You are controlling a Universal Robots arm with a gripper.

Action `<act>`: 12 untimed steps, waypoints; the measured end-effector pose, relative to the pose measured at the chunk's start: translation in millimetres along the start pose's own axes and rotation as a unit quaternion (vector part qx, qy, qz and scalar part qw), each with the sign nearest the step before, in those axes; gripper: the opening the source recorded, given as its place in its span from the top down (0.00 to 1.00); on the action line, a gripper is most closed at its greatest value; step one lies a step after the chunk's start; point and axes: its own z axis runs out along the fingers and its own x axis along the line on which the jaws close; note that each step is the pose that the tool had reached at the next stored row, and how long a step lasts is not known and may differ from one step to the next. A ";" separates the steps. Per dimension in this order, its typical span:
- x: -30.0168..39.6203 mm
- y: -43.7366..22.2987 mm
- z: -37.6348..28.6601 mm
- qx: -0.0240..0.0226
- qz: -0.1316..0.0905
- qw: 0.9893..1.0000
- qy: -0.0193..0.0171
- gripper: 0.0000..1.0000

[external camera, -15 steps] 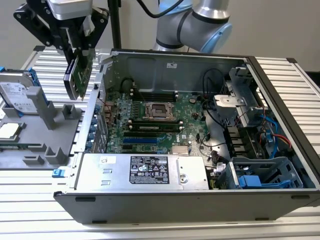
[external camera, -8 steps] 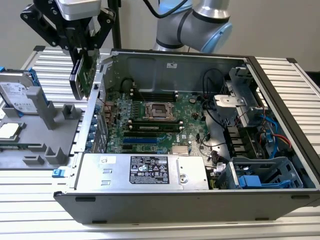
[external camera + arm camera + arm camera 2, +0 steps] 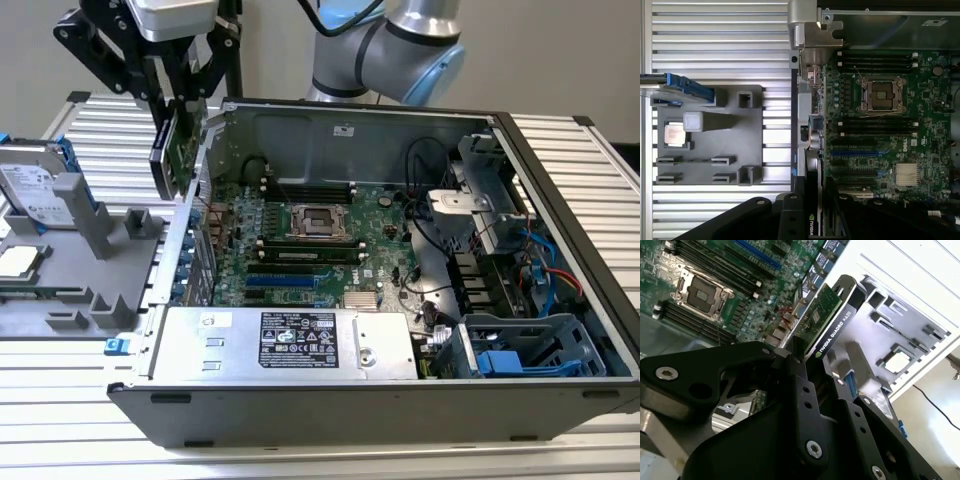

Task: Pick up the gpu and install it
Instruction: 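Pick up the gpu and move the gpu toward the slot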

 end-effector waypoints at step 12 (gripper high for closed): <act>-13.6 0.2 0.2 0.000 0.000 1.000 0.000 1.00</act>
